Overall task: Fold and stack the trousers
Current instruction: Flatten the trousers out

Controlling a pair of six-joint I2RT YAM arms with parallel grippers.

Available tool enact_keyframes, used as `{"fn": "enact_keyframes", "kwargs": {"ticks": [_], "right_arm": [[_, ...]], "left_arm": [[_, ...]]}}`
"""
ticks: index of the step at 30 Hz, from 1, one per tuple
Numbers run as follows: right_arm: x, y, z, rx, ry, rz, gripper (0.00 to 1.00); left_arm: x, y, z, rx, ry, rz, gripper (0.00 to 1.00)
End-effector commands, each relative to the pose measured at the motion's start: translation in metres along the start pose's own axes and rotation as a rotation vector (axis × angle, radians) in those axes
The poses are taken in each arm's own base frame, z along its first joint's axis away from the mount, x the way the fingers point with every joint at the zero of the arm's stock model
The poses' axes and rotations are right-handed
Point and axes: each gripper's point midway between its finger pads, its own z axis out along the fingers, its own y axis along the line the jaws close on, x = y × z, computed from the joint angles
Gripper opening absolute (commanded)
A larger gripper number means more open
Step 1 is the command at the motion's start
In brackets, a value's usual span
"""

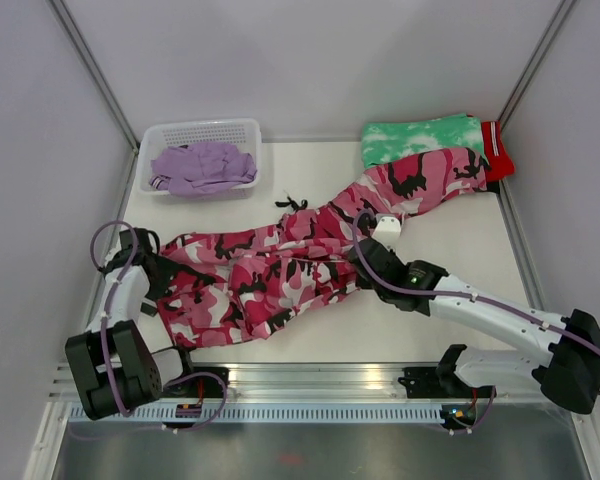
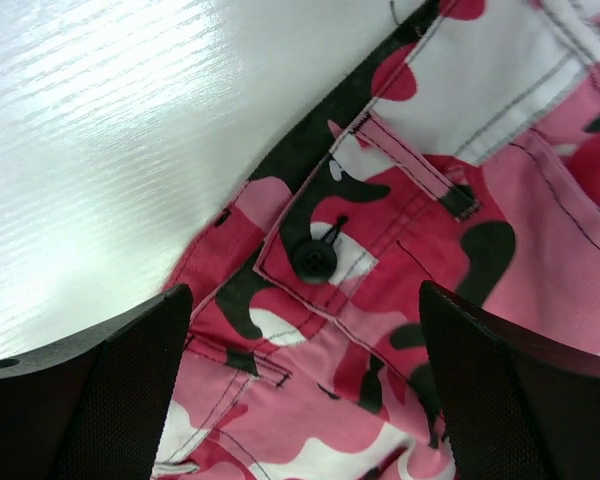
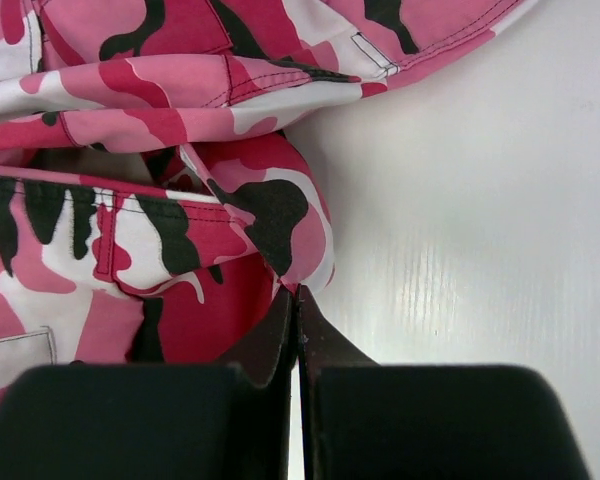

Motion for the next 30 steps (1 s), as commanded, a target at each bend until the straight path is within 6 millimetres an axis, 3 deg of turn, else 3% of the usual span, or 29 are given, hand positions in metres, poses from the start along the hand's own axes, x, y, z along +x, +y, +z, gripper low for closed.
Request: {"fn": "enact_keyframes", "kwargs": {"ticks": [1, 6, 9, 12, 13, 15, 16, 18, 19, 21, 23, 24, 25, 26, 28, 30], "right_arm": [[-0.01, -0.007, -0.015, -0.008, -0.017, -0.003, 0.0], [-0.02, -0.005, -0.026, -0.028, -0.029, 0.027, 0.0], [-0.021, -0.009, -0.025, -0.005, -0.027, -0.008, 0.0], [-0.02, -0.01, -0.023, 0.019, -0.013, -0.03, 0.0], [-0.018, -0.011, -0.021, 0.03, 0.001, -0.037, 0.0], [-0.018, -0.008, -0.021, 0.022, 0.007, -0.035, 0.0], [-0.02, -0.007, -0.022, 0.019, 0.006, -0.036, 0.0], [-0.026, -0.007, -0.026, 0.021, 0.0, -0.048, 0.0], [-0.039, -0.003, -0.032, 0.017, -0.019, -0.057, 0.0], [-0.046, -0.015, -0.037, 0.09, -0.012, -0.113, 0.0], [-0.076, -0.016, -0.05, 0.132, -0.068, -0.122, 0.0], [-0.079, -0.023, -0.054, 0.163, -0.056, -0.142, 0.0], [-0.096, -0.017, -0.064, 0.142, -0.081, -0.123, 0.0], [-0.099, -0.013, -0.068, 0.113, -0.066, -0.132, 0.0], [-0.104, -0.003, -0.075, 0.053, -0.05, -0.121, 0.0], [-0.094, 0.015, -0.074, -0.05, -0.007, -0.108, 0.0]], "left_arm": [[-0.003, -0.007, 0.017, -0.002, -0.012, -0.037, 0.97], [-0.001, -0.003, 0.026, -0.013, -0.017, -0.014, 0.9], [0.002, -0.005, 0.03, 0.003, -0.016, -0.012, 0.56], [0.006, -0.005, 0.035, -0.001, 0.003, -0.005, 0.4], [0.007, -0.006, 0.037, -0.004, 0.01, 0.001, 0.25], [0.004, -0.007, 0.038, -0.013, 0.01, 0.007, 0.07], [0.002, -0.007, 0.037, -0.017, 0.003, 0.011, 0.02], [-0.016, -0.016, 0.029, 0.002, -0.051, 0.022, 0.02], [-0.024, -0.02, 0.024, 0.008, -0.073, 0.029, 0.02], [-0.057, -0.036, 0.006, 0.033, -0.167, 0.048, 0.02], [-0.093, -0.046, -0.017, 0.023, -0.269, 0.073, 0.02], [-0.105, -0.049, -0.025, 0.016, -0.301, 0.076, 0.02], [-0.114, -0.05, -0.033, 0.007, -0.327, 0.083, 0.02], [-0.131, -0.052, -0.046, -0.009, -0.38, 0.091, 0.02], [-0.143, -0.055, -0.058, -0.007, -0.422, 0.105, 0.02], [-0.15, -0.064, -0.066, 0.032, -0.44, 0.148, 0.02]]}}
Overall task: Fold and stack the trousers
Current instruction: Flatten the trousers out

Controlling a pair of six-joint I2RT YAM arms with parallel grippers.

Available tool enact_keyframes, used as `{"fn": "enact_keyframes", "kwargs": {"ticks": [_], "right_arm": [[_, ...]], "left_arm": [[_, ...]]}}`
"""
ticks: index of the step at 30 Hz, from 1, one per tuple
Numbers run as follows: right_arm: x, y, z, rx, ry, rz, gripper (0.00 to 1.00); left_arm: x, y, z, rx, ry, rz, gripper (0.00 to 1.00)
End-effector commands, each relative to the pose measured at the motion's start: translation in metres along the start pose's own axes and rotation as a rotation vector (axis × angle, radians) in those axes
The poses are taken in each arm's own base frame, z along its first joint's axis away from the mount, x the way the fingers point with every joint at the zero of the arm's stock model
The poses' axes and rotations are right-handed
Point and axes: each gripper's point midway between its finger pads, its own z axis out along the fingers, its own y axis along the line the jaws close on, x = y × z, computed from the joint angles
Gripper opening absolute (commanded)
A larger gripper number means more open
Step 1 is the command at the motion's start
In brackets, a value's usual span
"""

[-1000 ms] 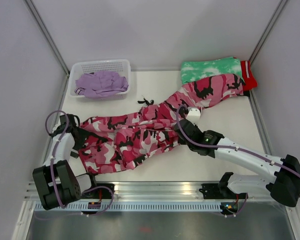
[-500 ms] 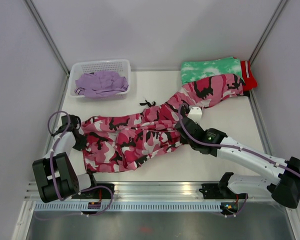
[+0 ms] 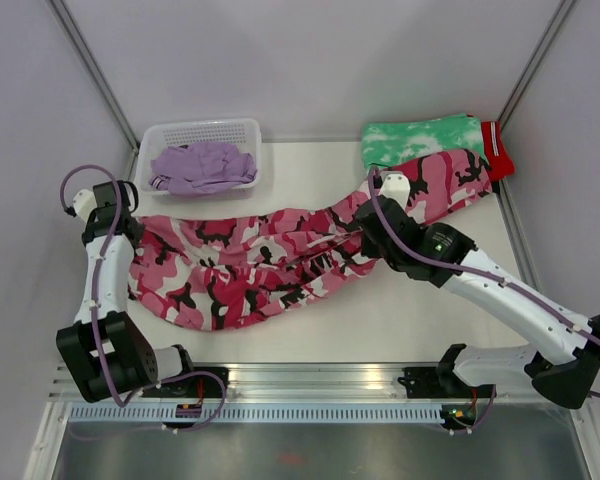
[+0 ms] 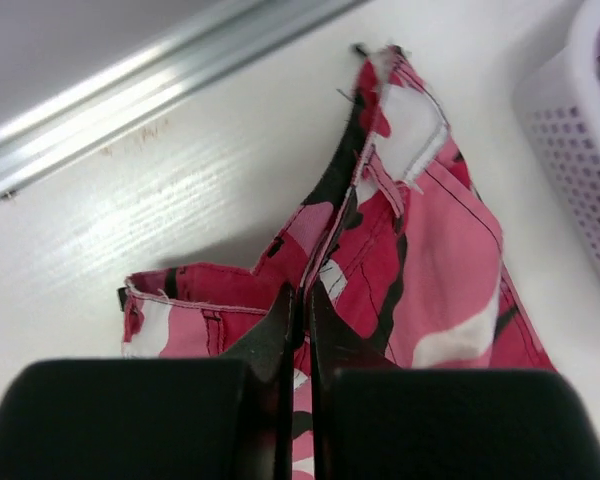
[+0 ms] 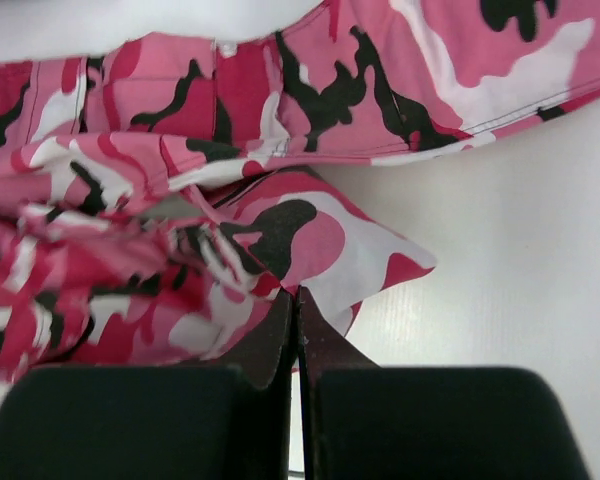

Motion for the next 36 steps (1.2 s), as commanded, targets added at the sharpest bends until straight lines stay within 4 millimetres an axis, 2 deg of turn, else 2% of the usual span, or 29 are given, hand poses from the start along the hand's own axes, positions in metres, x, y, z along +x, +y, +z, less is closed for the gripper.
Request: {"fn": "enact_keyframes", "kwargs": {"ticks": [1, 3, 5, 7, 8, 9, 10, 11, 12, 13, 14, 15, 17, 18, 21, 24, 25, 26, 27, 28, 29, 32, 34, 36], "right_arm": [[0.019, 0.005, -0.004, -0.073, 0.082, -0.049, 0.0], [0.049, 0.016, 0.009, -0.122, 0.163, -0.038, 0.0], [0.072, 0.028, 0.014, -0.174, 0.246, -0.028, 0.09], [0.089, 0.039, 0.021, -0.212, 0.309, -0.021, 0.28], [0.095, 0.05, 0.018, -0.263, 0.344, -0.019, 0.44], [0.094, 0.053, 0.016, -0.283, 0.347, -0.022, 0.71], [0.09, 0.054, 0.014, -0.29, 0.339, -0.028, 0.82], [0.081, 0.053, 0.012, -0.283, 0.316, -0.034, 0.88], [0.063, 0.052, 0.003, -0.281, 0.274, -0.043, 0.95], [0.049, 0.043, 0.004, -0.234, 0.22, -0.049, 0.98], [0.035, 0.035, 0.001, -0.212, 0.183, -0.045, 0.98], [0.02, 0.03, 0.001, -0.199, 0.147, -0.035, 0.98], [-0.002, 0.009, 0.016, -0.157, 0.105, 0.002, 0.98], [-0.002, 0.002, 0.025, -0.147, 0.109, 0.008, 0.98], [-0.007, -0.008, 0.056, -0.134, 0.108, -0.011, 0.98], [-0.001, 0.0, 0.083, -0.16, 0.122, -0.147, 0.96], [0.004, 0.008, 0.087, -0.204, 0.144, -0.181, 0.96], [0.012, 0.013, 0.097, -0.22, 0.17, -0.231, 0.95], [0.017, 0.021, 0.099, -0.257, 0.187, -0.262, 0.94], [0.028, 0.035, 0.099, -0.292, 0.199, -0.329, 0.93], [0.034, 0.041, 0.098, -0.301, 0.192, -0.419, 0.93], [0.052, 0.054, 0.098, -0.293, 0.202, -0.52, 0.93], [0.062, 0.055, 0.103, -0.305, 0.222, -0.52, 0.91], [0.075, 0.052, 0.114, -0.291, 0.247, -0.541, 0.84]], "left_arm": [[-0.04, 0.004, -0.013, -0.02, -0.131, 0.089, 0.02], [-0.036, 0.002, -0.012, 0.0, -0.119, 0.103, 0.02], [-0.027, 0.0, -0.009, 0.021, -0.088, 0.129, 0.02], [-0.022, 0.0, -0.007, 0.022, -0.06, 0.143, 0.02], [-0.019, -0.003, -0.008, 0.038, -0.045, 0.152, 0.02], [-0.017, -0.006, -0.009, 0.058, -0.034, 0.161, 0.1], [-0.016, -0.013, -0.012, 0.099, -0.016, 0.173, 0.18], [-0.015, -0.017, -0.015, 0.124, -0.004, 0.182, 0.26], [-0.015, -0.021, -0.021, 0.156, 0.004, 0.189, 0.44], [-0.013, -0.031, -0.028, 0.22, 0.025, 0.208, 0.51], [-0.012, -0.034, -0.035, 0.251, 0.031, 0.216, 0.61], [-0.014, -0.037, -0.046, 0.293, 0.021, 0.217, 0.88], [-0.009, -0.043, -0.064, 0.368, 0.039, 0.227, 1.0], [-0.011, -0.044, -0.078, 0.41, 0.018, 0.222, 1.0], [0.001, -0.052, -0.104, 0.502, 0.012, 0.251, 1.0], [0.033, -0.06, -0.119, 0.557, 0.071, 0.318, 1.0], [0.054, -0.066, -0.128, 0.594, 0.108, 0.355, 1.0], [0.065, -0.066, -0.131, 0.6, 0.129, 0.372, 1.0], [0.08, -0.066, -0.132, 0.601, 0.157, 0.382, 1.0], [0.097, -0.07, -0.142, 0.633, 0.172, 0.423, 1.0], [0.106, -0.071, -0.145, 0.646, 0.186, 0.431, 1.0], [0.137, -0.069, -0.148, 0.686, 0.261, 0.44, 1.0], [0.153, -0.067, -0.142, 0.692, 0.289, 0.441, 1.0], [0.166, -0.067, -0.141, 0.713, 0.332, 0.451, 0.98]]}}
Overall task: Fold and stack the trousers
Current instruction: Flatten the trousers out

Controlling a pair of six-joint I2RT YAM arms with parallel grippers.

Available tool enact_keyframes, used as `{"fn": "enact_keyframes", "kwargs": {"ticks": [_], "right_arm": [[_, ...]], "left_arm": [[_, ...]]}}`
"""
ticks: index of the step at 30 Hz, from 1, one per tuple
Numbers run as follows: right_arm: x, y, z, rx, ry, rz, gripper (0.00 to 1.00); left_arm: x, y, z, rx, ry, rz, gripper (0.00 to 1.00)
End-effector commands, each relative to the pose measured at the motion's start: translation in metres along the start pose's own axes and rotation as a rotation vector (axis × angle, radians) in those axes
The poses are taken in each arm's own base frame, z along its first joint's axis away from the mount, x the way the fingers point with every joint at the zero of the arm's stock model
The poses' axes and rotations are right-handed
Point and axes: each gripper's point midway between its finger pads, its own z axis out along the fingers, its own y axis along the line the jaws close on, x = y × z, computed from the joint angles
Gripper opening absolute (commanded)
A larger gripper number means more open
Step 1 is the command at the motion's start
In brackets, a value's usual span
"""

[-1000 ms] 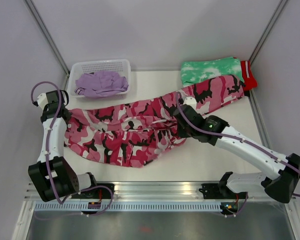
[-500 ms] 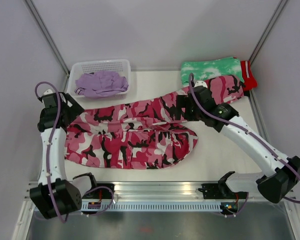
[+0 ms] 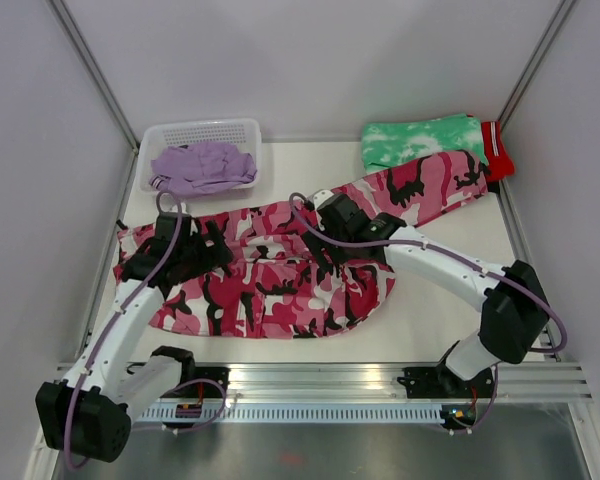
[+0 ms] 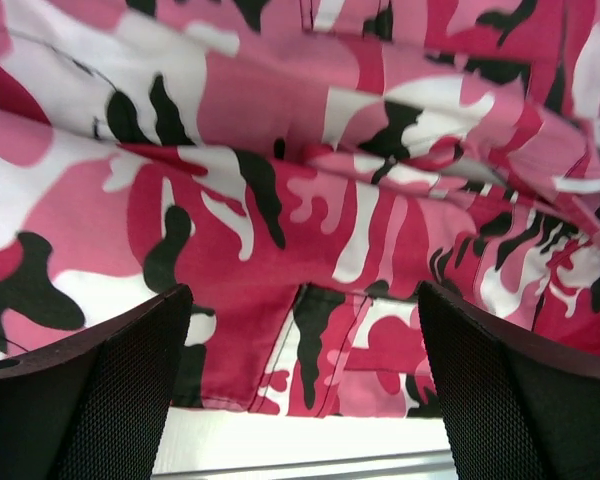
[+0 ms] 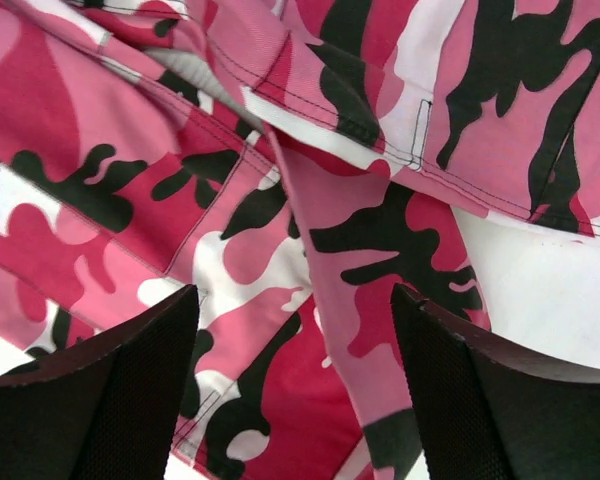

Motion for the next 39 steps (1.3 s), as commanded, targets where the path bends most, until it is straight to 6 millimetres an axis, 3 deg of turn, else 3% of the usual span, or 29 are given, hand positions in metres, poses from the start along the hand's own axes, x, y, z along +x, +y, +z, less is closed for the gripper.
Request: {"fn": "enact_keyframes", "kwargs": {"ticks": [1, 10, 13, 15, 16, 17, 18, 19, 23, 24, 29, 34, 35, 36, 38, 39], "right_arm": [[0.007, -0.007, 0.021, 0.019, 0.016, -0.063, 0.83], [0.036, -0.01, 0.054, 0.069, 0.12, -0.12, 0.68], [0.037, -0.016, 0.064, 0.114, 0.122, -0.122, 0.6], [0.036, -0.022, 0.068, 0.149, 0.113, -0.122, 0.44], [0.034, -0.023, 0.071, 0.16, 0.109, -0.119, 0.32], [0.03, -0.028, 0.071, 0.195, 0.099, -0.103, 0.06], [0.029, -0.031, 0.071, 0.213, 0.099, -0.091, 0.0], [0.029, -0.032, 0.072, 0.224, 0.106, -0.083, 0.0], [0.033, -0.041, 0.063, 0.284, 0.106, 0.032, 0.0], [0.035, -0.046, 0.054, 0.297, 0.112, 0.069, 0.0], [0.079, -0.067, 0.015, 0.396, 0.169, 0.234, 0.0], [0.123, -0.097, -0.039, 0.529, 0.16, 0.602, 0.0], [0.125, -0.099, -0.046, 0.53, 0.135, 0.665, 0.0], [0.118, -0.103, -0.067, 0.516, 0.051, 0.747, 0.0], [0.113, -0.113, -0.091, 0.541, -0.068, 0.881, 0.0], [0.105, -0.119, -0.115, 0.523, -0.167, 0.925, 0.0]], "left_arm": [[0.011, -0.019, 0.004, 0.083, 0.026, -0.046, 0.97], [0.06, -0.056, 0.025, 0.147, 0.122, 0.025, 0.89], [0.079, -0.07, 0.031, 0.172, 0.167, 0.083, 0.81], [0.089, -0.084, 0.032, 0.212, 0.158, 0.131, 0.76], [0.093, -0.083, 0.036, 0.201, 0.153, 0.142, 0.7], [0.098, -0.083, 0.043, 0.194, 0.144, 0.125, 0.65], [0.101, -0.081, 0.049, 0.179, 0.144, 0.11, 0.55], [0.111, -0.075, 0.06, 0.149, 0.171, 0.102, 0.34], [0.138, -0.065, 0.084, 0.069, 0.26, 0.063, 0.08], [0.14, -0.06, 0.089, 0.035, 0.26, 0.061, 0.02], [0.15, -0.036, 0.099, -0.089, 0.273, 0.024, 0.02], [0.152, -0.015, 0.097, -0.195, 0.254, -0.019, 0.02], [0.152, -0.012, 0.097, -0.216, 0.249, -0.036, 0.02], [0.152, -0.008, 0.098, -0.23, 0.246, -0.039, 0.02], [0.152, -0.008, 0.098, -0.232, 0.244, -0.045, 0.02], [0.153, -0.01, 0.097, -0.222, 0.249, -0.047, 0.02]]}}
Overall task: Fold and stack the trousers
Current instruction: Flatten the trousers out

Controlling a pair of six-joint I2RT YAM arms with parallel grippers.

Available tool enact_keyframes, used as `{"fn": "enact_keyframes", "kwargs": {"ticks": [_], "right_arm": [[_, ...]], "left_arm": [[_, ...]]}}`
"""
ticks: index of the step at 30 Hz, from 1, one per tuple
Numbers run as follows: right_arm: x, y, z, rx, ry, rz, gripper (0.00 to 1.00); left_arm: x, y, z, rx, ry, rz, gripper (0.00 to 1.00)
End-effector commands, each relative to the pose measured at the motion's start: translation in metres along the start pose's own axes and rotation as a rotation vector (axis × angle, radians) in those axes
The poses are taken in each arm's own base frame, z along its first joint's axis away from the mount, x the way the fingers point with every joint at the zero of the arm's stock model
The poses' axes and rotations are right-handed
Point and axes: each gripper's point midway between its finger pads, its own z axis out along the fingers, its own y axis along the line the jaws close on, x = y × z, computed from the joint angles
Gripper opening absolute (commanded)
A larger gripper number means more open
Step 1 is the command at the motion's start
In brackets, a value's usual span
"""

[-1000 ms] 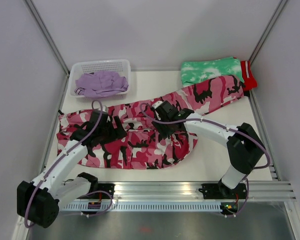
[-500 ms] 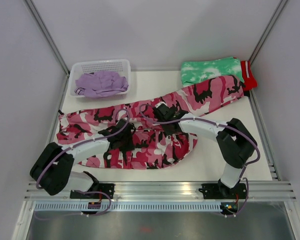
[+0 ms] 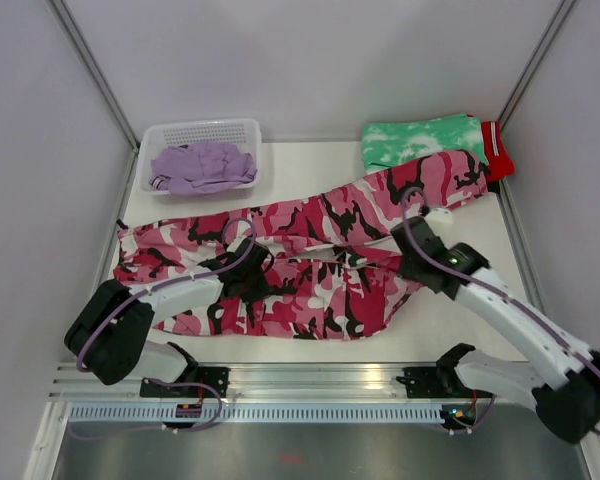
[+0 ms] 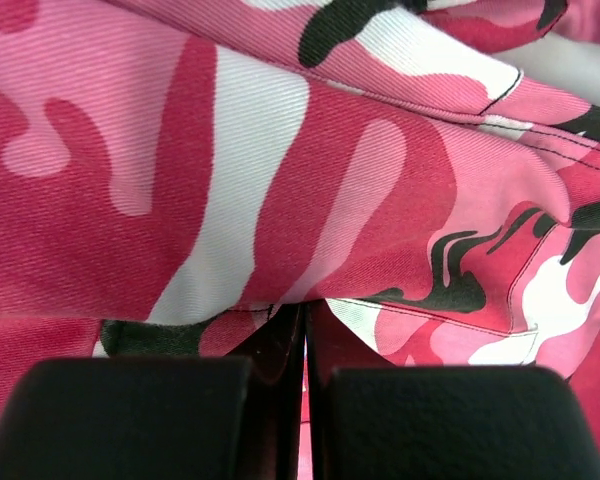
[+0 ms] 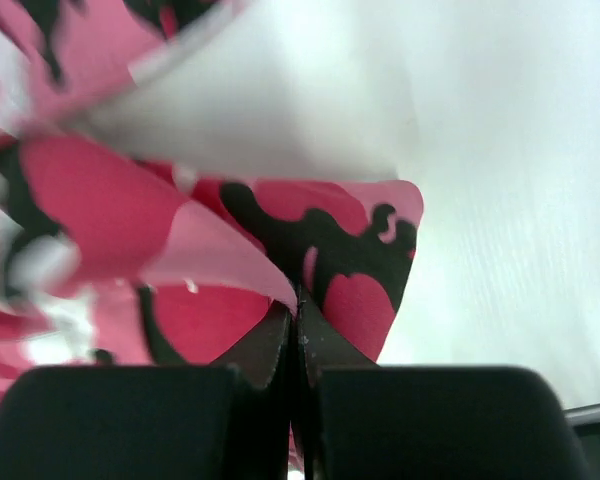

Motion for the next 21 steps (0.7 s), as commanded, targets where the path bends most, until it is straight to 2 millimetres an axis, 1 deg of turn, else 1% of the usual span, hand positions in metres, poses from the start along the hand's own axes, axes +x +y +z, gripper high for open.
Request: {"fn": "enact_keyframes", "kwargs": {"ticks": [1, 2, 3, 4, 5, 6, 7, 8, 9, 10, 11, 12, 13, 14, 15, 16, 17, 18, 19, 20, 21], "right_arm": [[-0.03, -0.037, -0.049, 0.002, -0.187, 0.307, 0.0], [-0.038, -0.047, -0.061, -0.002, -0.24, 0.345, 0.0], [-0.035, -0.061, -0.065, 0.043, -0.247, 0.35, 0.01], [-0.037, -0.069, -0.068, 0.072, -0.267, 0.364, 0.05], [-0.036, -0.078, -0.068, 0.119, -0.278, 0.366, 0.11], [-0.034, -0.08, -0.065, 0.136, -0.273, 0.355, 0.19], [-0.031, -0.079, -0.061, 0.148, -0.262, 0.347, 0.23], [-0.03, -0.074, -0.055, 0.149, -0.247, 0.342, 0.3], [-0.027, -0.071, -0.049, 0.149, -0.235, 0.335, 0.49], [-0.029, -0.064, -0.046, 0.13, -0.231, 0.33, 0.57], [-0.036, -0.052, -0.041, 0.105, -0.234, 0.305, 0.64], [-0.046, -0.043, -0.043, 0.073, -0.244, 0.302, 0.81], [-0.056, -0.036, -0.044, 0.053, -0.259, 0.288, 0.9], [-0.069, -0.023, -0.04, 0.035, -0.274, 0.267, 0.94], [-0.089, -0.015, -0.049, 0.007, -0.307, 0.21, 0.98], [-0.102, -0.008, -0.05, -0.002, -0.32, 0.173, 0.98], [-0.112, 0.001, -0.04, 0.017, -0.315, 0.128, 0.98], [-0.131, 0.001, -0.043, 0.026, -0.34, 0.074, 0.98], [-0.136, 0.011, -0.037, -0.008, -0.315, 0.036, 0.98], [-0.138, 0.023, -0.018, -0.023, -0.277, -0.008, 0.98], [-0.144, 0.029, -0.013, -0.047, -0.263, -0.038, 0.98]], "left_arm": [[0.006, 0.039, 0.008, -0.161, -0.014, -0.026, 0.02], [0.006, 0.037, 0.007, -0.156, -0.014, -0.018, 0.02], [0.004, 0.036, 0.006, -0.153, -0.018, -0.015, 0.02], [0.003, 0.036, 0.005, -0.153, -0.021, -0.014, 0.02], [0.002, 0.036, 0.005, -0.153, -0.028, -0.006, 0.02], [0.001, 0.035, 0.003, -0.15, -0.032, -0.004, 0.02], [0.0, 0.036, 0.002, -0.152, -0.031, 0.005, 0.02], [-0.001, 0.036, 0.001, -0.151, -0.033, 0.01, 0.02], [-0.001, 0.035, 0.0, -0.149, -0.035, 0.012, 0.02], [-0.002, 0.035, -0.002, -0.145, -0.039, 0.019, 0.02], [-0.003, 0.034, -0.003, -0.138, -0.039, 0.028, 0.02], [-0.003, 0.033, -0.005, -0.13, -0.038, 0.039, 0.02], [-0.006, 0.029, -0.007, -0.116, -0.043, 0.061, 0.02], [-0.008, 0.026, -0.012, -0.099, -0.048, 0.067, 0.02], [-0.01, 0.022, -0.015, -0.082, -0.053, 0.077, 0.02], [-0.012, 0.02, -0.019, -0.071, -0.059, 0.09, 0.02], [-0.015, 0.016, -0.024, -0.049, -0.073, 0.092, 0.02], [-0.017, 0.014, -0.027, -0.039, -0.081, 0.094, 0.02], [-0.019, 0.014, -0.03, -0.032, -0.09, 0.096, 0.02], [-0.02, 0.012, -0.032, -0.021, -0.095, 0.097, 0.02], [-0.022, 0.01, -0.036, -0.007, -0.106, 0.095, 0.02]]}}
